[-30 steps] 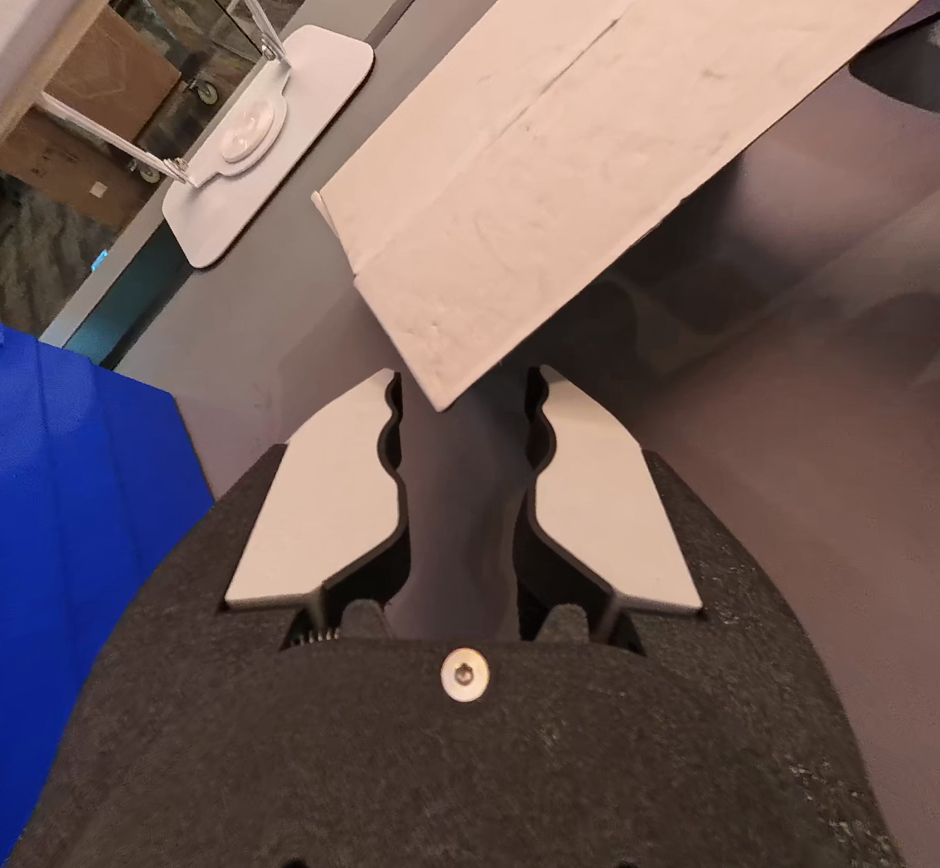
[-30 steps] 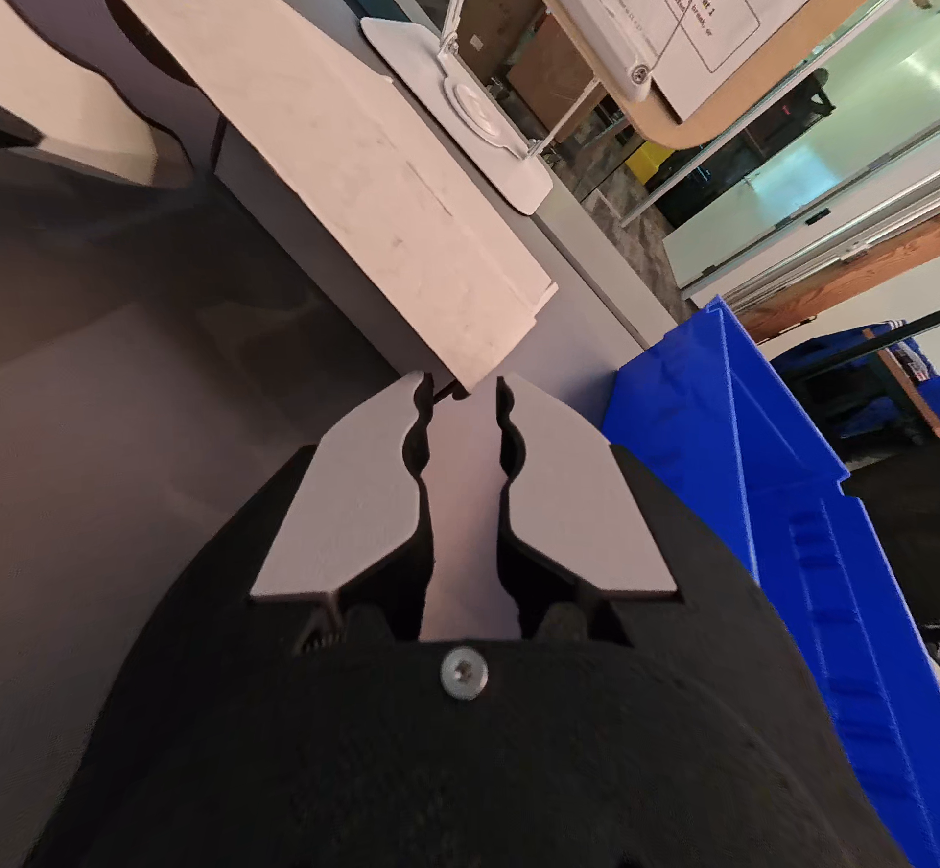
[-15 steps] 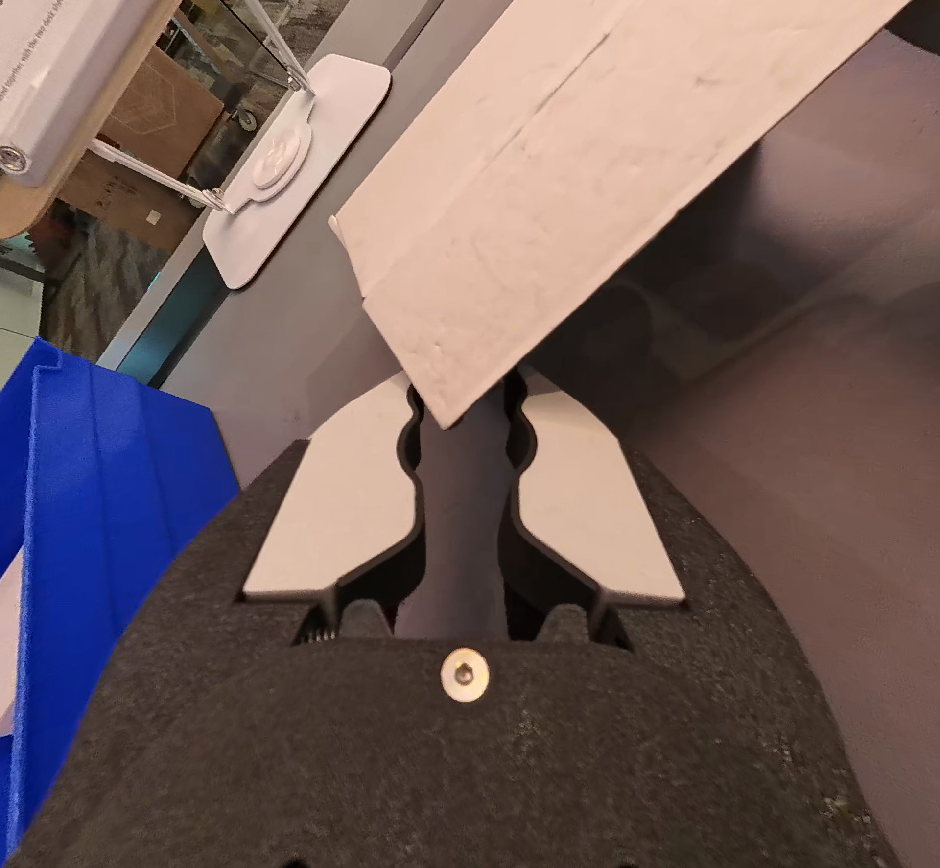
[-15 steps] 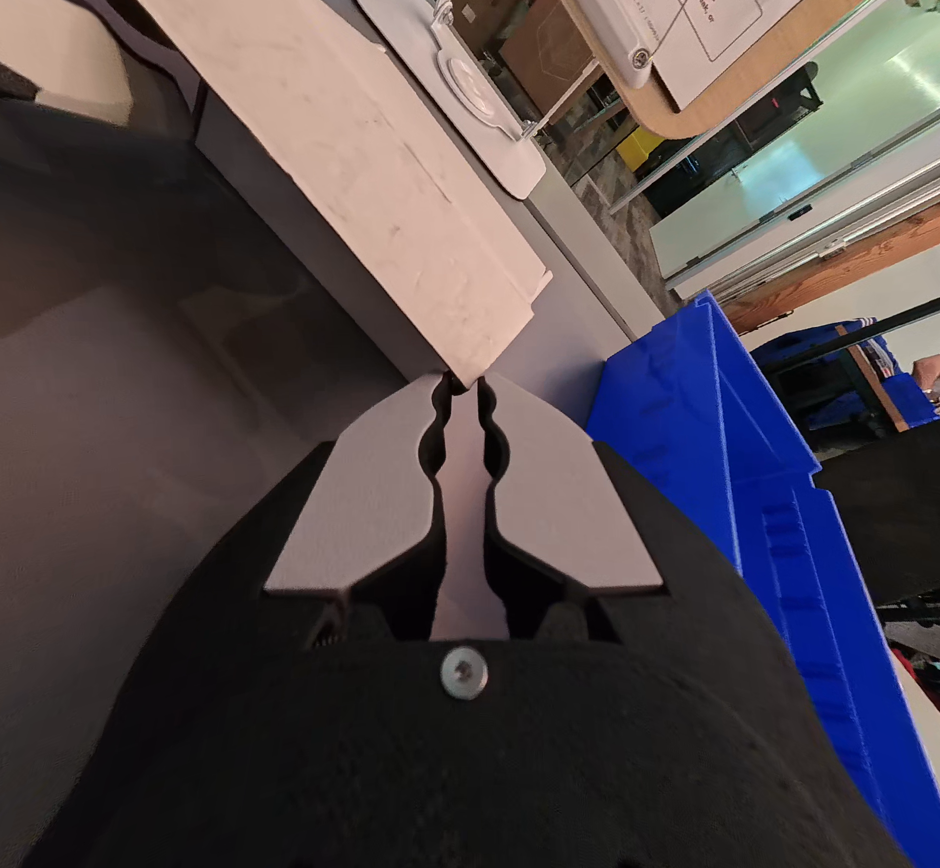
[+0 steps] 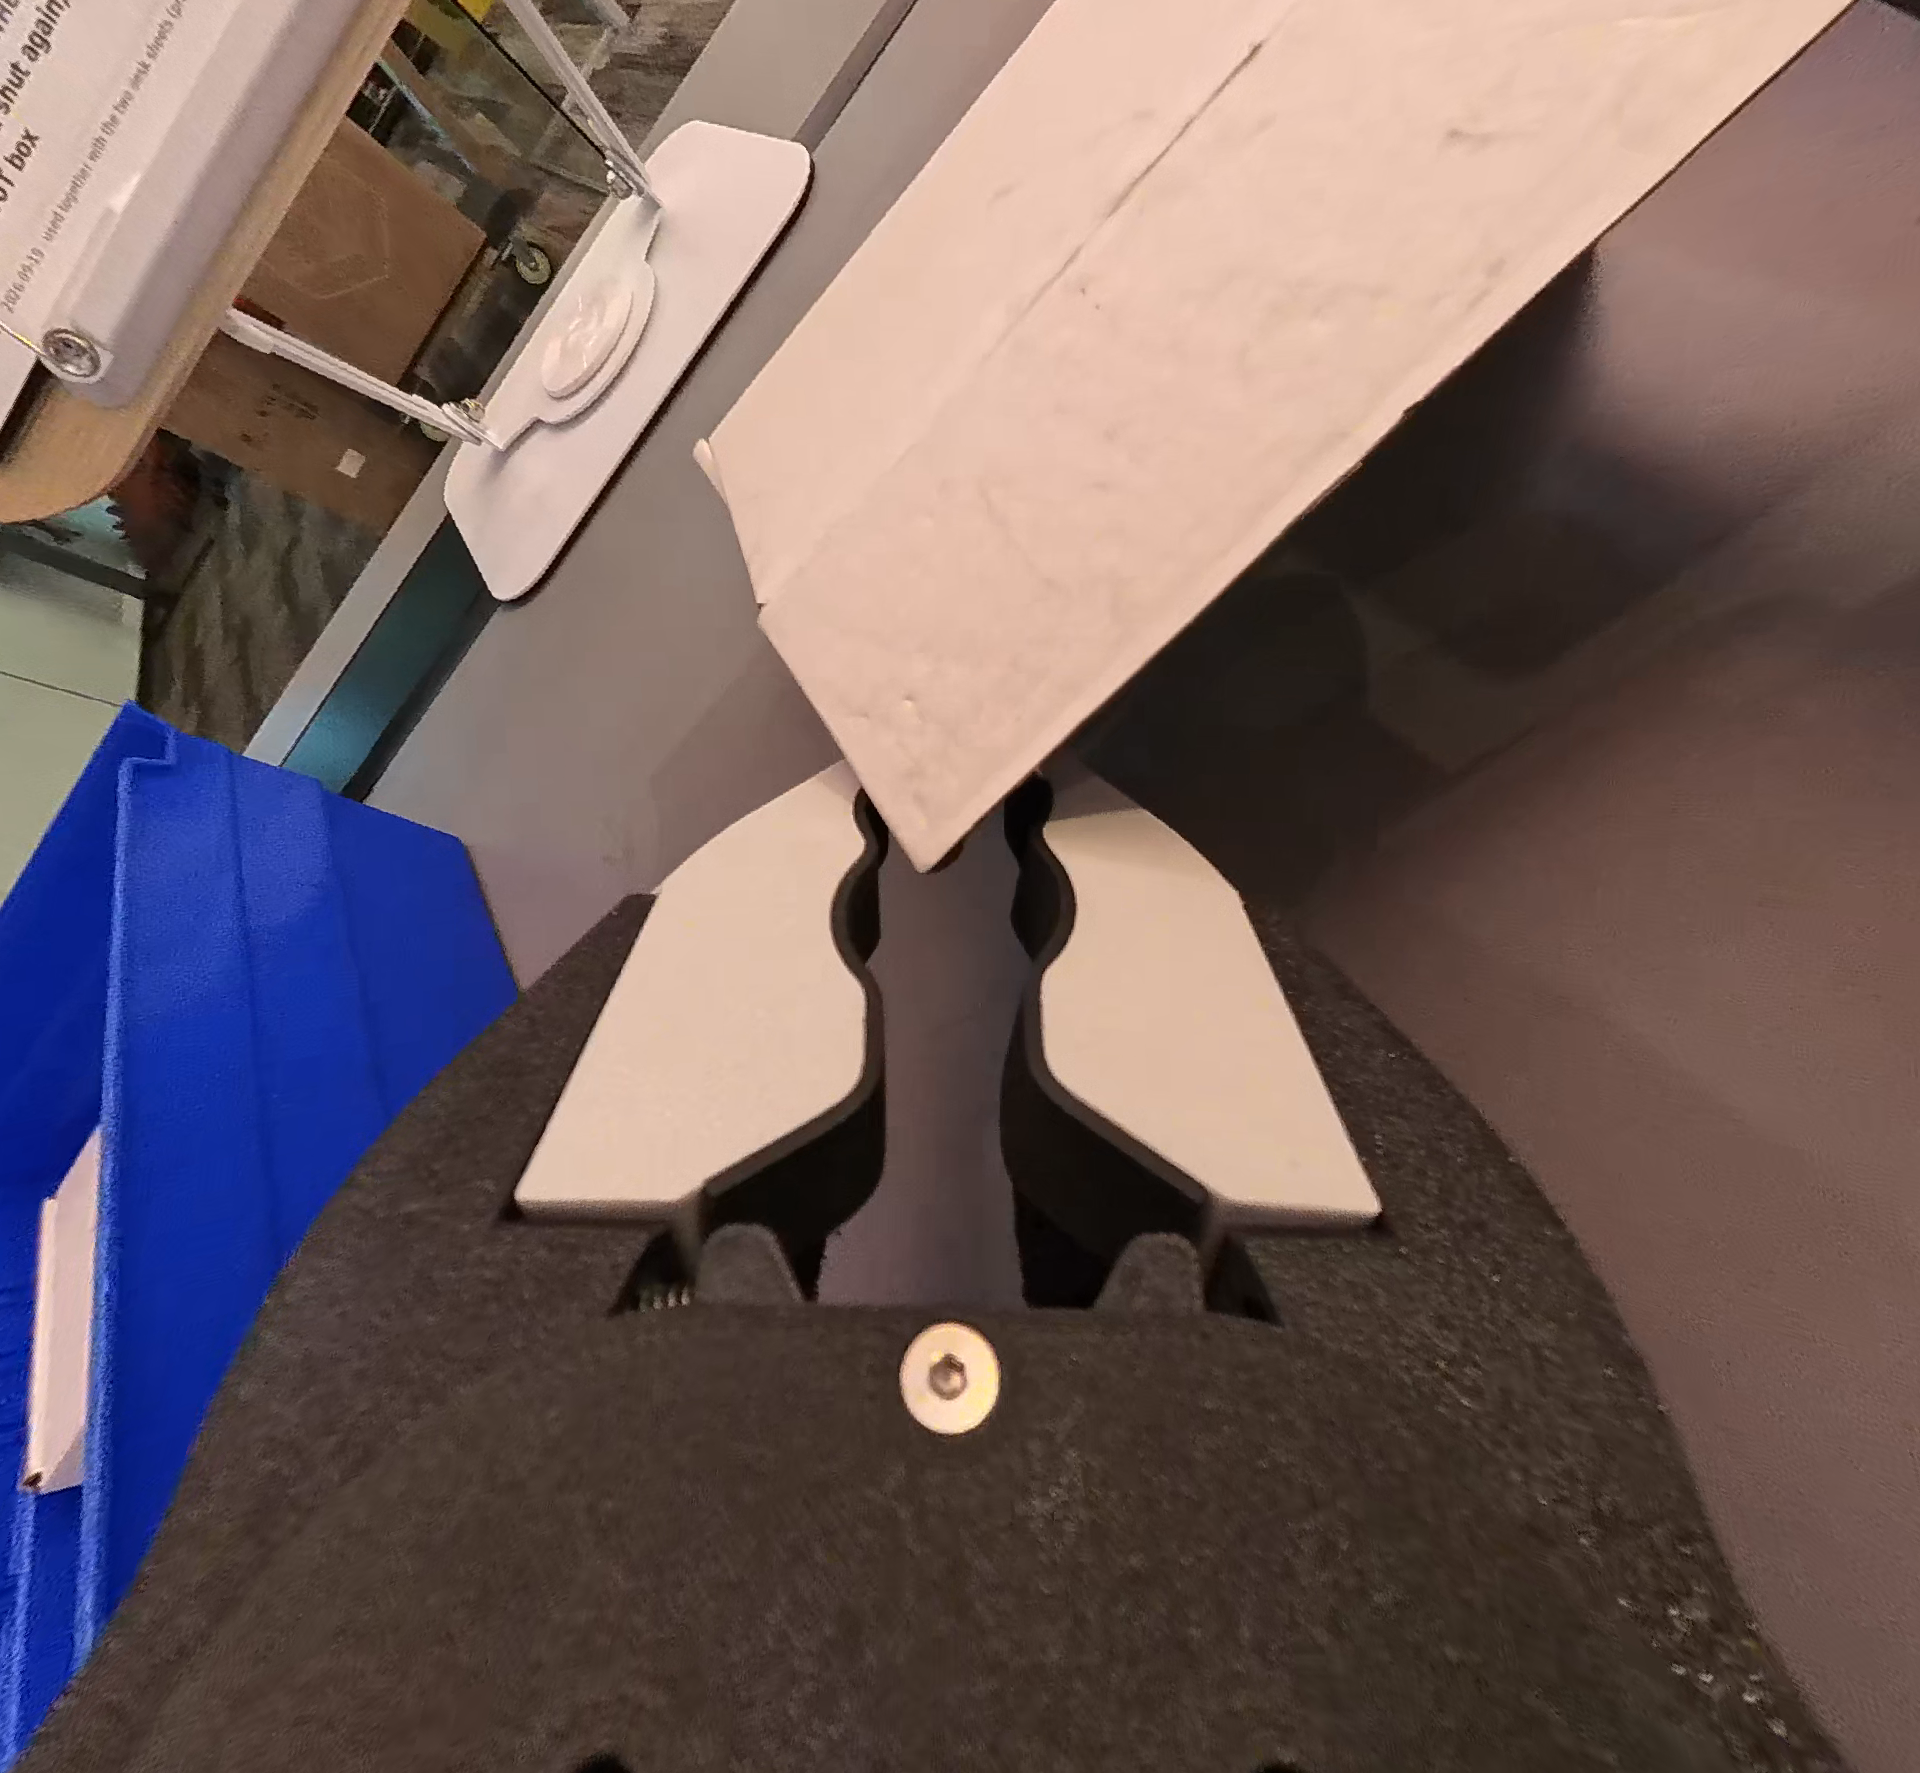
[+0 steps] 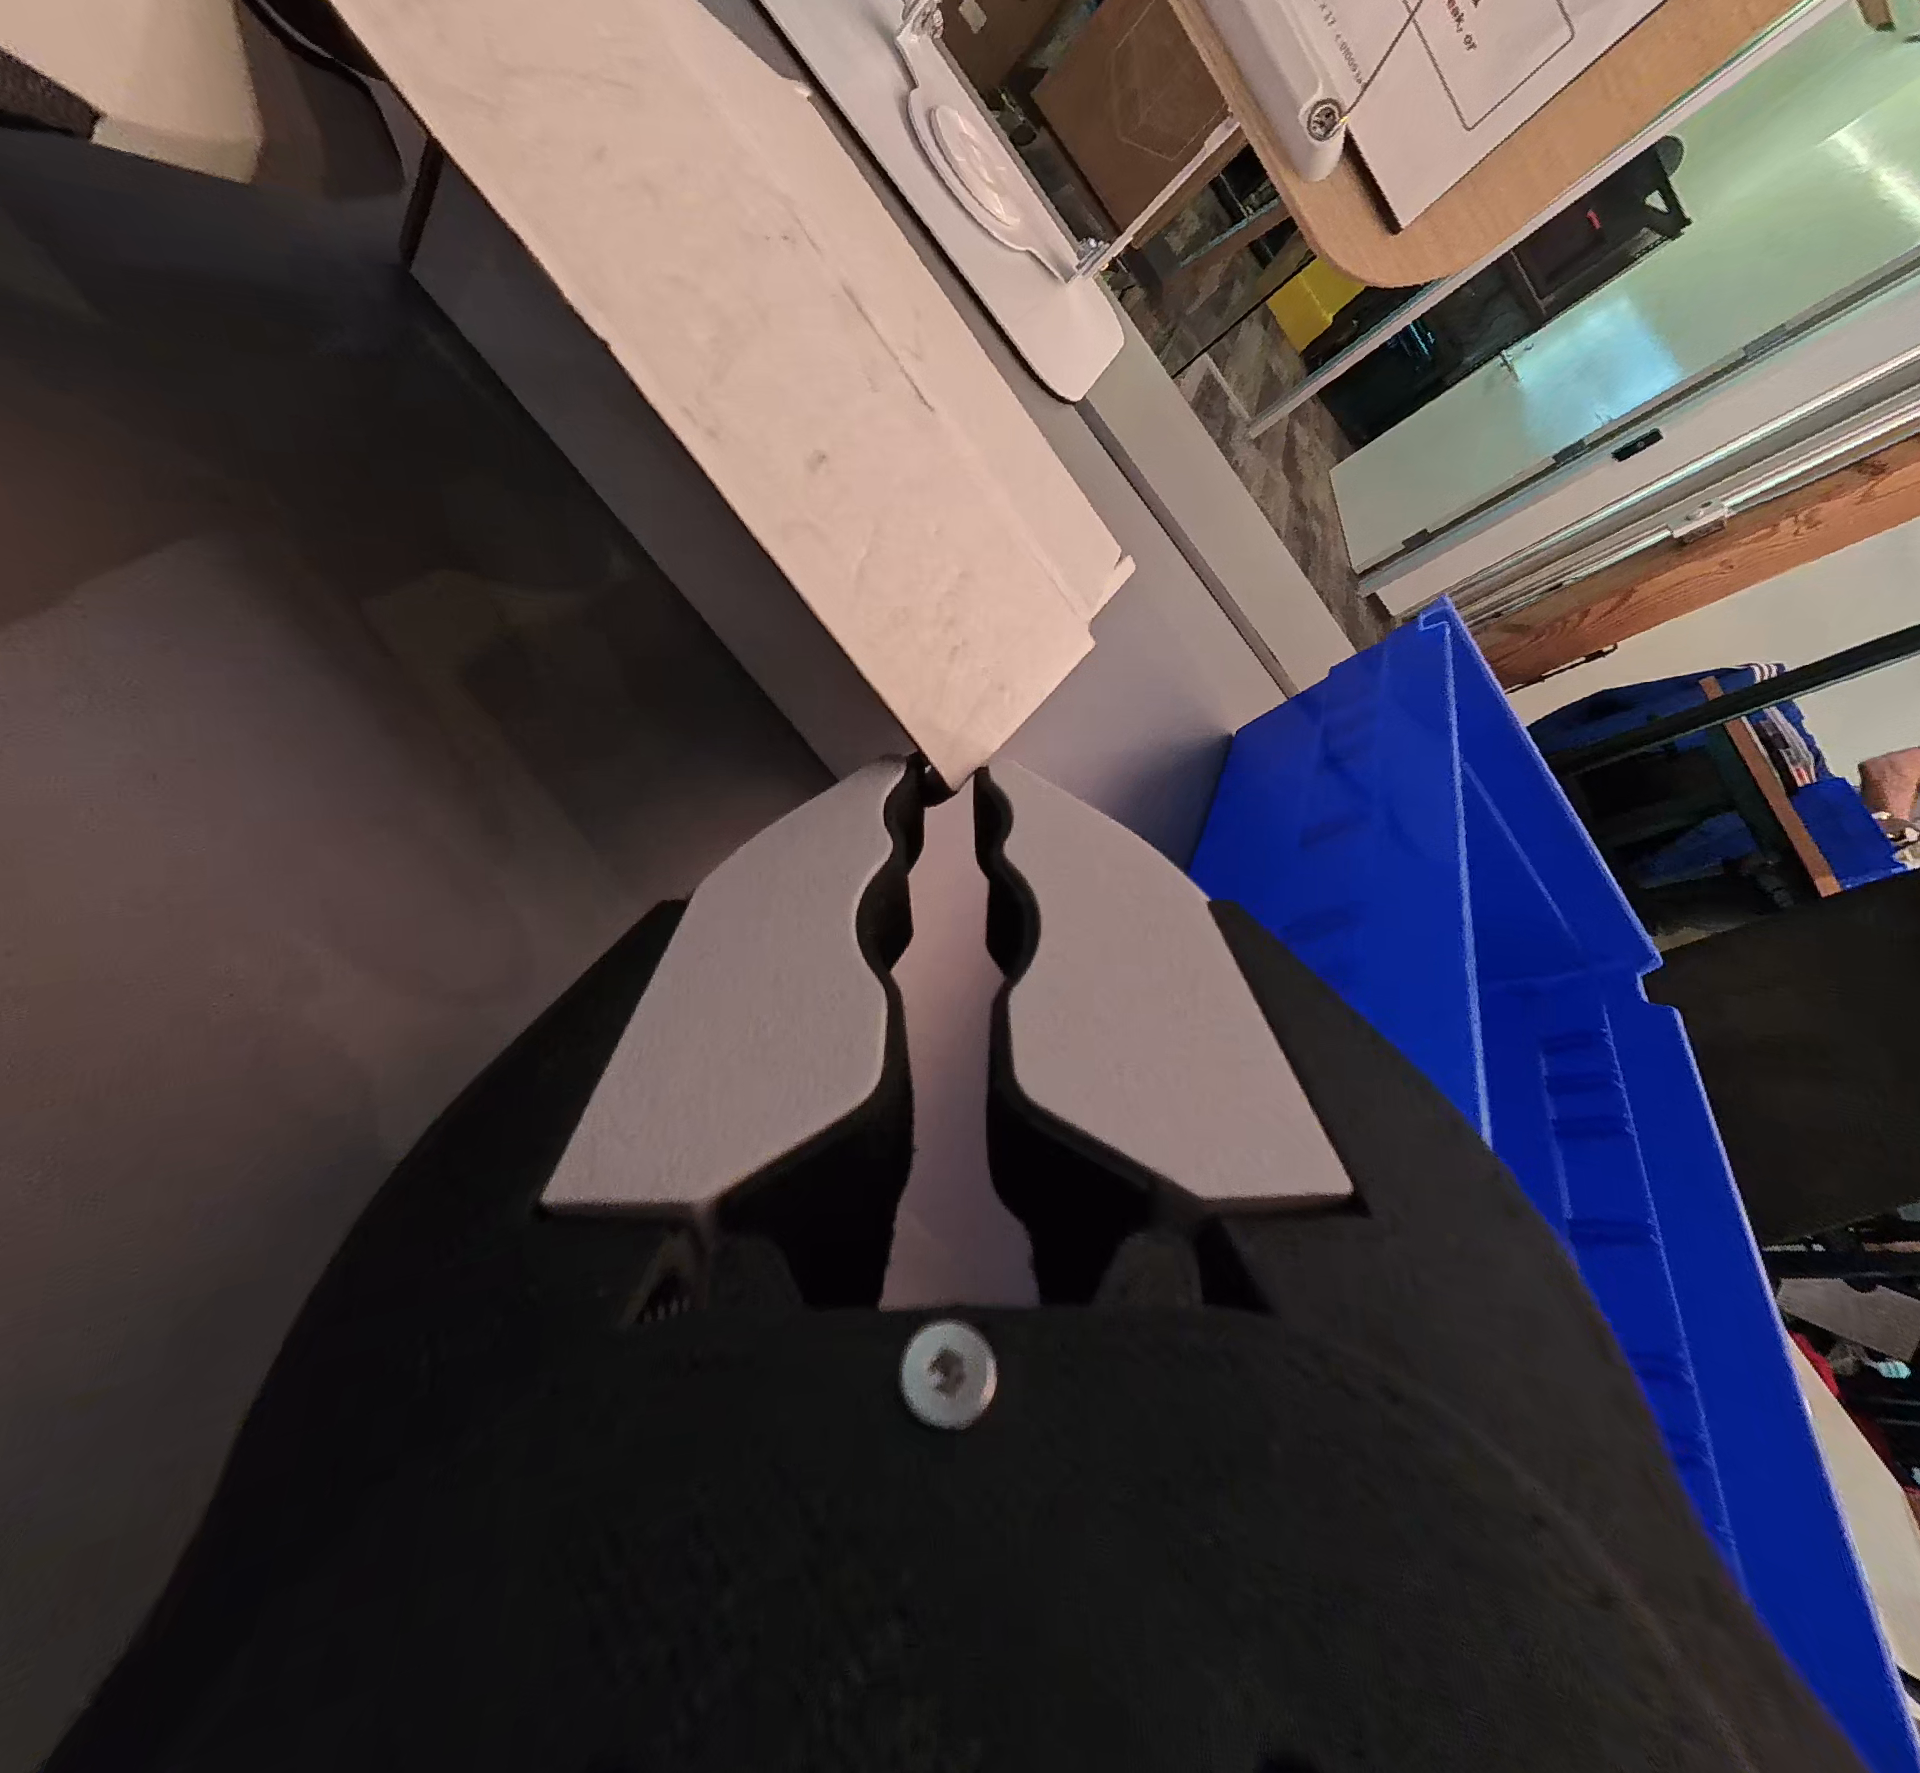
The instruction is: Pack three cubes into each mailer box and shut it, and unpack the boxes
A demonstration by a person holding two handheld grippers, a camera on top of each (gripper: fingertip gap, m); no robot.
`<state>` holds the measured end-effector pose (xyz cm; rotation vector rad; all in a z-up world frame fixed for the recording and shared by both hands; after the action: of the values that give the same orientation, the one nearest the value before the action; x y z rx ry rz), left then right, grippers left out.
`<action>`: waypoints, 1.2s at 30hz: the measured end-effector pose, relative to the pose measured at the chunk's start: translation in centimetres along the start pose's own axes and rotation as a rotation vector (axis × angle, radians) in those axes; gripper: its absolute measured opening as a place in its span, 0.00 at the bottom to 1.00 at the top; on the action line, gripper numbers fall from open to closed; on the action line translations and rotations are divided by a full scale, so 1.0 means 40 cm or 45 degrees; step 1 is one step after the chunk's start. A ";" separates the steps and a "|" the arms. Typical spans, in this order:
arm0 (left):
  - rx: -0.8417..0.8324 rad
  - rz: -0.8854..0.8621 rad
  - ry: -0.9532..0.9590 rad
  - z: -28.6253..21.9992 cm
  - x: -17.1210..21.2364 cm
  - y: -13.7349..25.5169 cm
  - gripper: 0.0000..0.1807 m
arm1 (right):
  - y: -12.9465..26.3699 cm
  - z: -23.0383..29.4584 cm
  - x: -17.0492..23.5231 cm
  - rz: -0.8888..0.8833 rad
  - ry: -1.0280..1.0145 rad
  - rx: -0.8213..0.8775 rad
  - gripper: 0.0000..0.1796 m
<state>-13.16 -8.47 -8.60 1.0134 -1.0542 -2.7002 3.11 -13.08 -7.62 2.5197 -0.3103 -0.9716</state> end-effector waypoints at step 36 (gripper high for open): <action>0.144 -0.085 0.152 0.011 -0.020 0.022 0.08 | 0.015 -0.050 0.007 -0.077 -0.433 -0.339 0.03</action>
<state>-12.96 -8.65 -7.37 1.2325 -1.1826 -2.6179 4.65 -13.11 -6.19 2.1324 -0.1888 -1.3702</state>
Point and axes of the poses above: each gripper's, where its closed fingertips meet, y back along the fingers, x out of its underside, z = x × y across the jaws, the point moved 6 cm from there along y, back along the fingers, and after that the axes turned 11 degrees about z, right-handed, at the moved point
